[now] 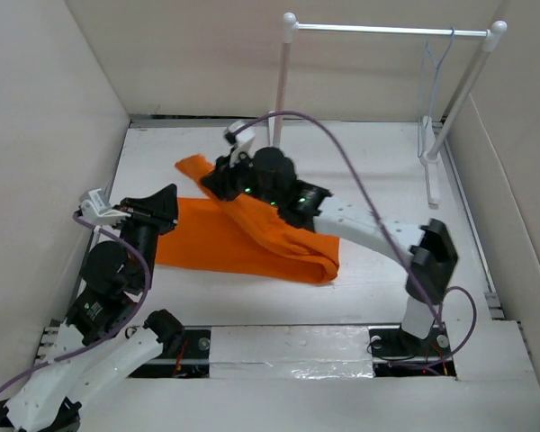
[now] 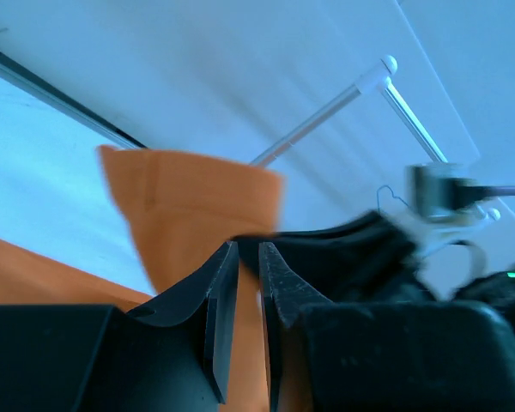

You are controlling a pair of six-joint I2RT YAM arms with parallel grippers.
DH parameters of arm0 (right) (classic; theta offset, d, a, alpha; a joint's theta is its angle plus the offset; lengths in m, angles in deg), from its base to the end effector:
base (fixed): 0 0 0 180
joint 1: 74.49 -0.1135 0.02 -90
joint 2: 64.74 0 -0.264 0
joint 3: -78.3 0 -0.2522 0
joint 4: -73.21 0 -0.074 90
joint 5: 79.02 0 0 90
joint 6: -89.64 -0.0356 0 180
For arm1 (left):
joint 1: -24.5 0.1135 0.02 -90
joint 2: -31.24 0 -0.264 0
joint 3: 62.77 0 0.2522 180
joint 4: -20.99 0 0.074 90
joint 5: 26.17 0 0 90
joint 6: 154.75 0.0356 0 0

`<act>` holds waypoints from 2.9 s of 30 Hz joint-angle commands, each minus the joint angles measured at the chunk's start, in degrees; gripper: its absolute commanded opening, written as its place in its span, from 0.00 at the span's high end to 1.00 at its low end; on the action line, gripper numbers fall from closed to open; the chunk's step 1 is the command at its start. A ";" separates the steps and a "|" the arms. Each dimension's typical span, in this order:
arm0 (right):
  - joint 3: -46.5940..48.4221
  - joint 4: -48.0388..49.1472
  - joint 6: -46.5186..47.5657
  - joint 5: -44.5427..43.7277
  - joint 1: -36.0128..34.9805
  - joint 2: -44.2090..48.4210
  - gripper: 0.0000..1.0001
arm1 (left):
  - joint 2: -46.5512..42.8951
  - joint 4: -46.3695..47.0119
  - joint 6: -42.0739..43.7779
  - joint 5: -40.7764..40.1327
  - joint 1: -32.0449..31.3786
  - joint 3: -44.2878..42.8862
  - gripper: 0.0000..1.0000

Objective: Place the trousers on the hanger
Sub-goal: Fold the trousers at the center of the board.

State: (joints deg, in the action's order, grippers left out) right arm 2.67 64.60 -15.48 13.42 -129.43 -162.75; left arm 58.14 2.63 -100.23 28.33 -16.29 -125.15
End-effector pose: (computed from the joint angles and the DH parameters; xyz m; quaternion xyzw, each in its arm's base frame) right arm 0.2383 0.3421 0.3986 -0.2593 0.6726 0.4103 0.5586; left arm 0.0804 -0.0421 0.4096 -0.2188 0.5765 -0.3307 0.7145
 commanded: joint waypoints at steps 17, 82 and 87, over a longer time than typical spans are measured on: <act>-30.55 13.40 -0.35 -7.34 -2.81 12.92 1.00 | 8.31 9.15 -6.09 6.67 0.10 17.22 0.72; -65.47 -2.95 -1.50 -16.50 -0.17 36.94 0.52 | 81.21 24.64 2.00 34.89 -10.53 -15.10 0.65; -65.47 -1.89 -1.93 -16.76 -0.17 35.70 0.89 | 81.30 24.90 1.91 34.80 -10.53 -14.49 0.65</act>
State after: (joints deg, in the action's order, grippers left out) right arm -64.50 60.40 -17.68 -2.08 -128.99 -126.67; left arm 140.28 25.87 -98.22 62.91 -26.54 -139.57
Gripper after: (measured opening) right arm 0.165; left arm 0.352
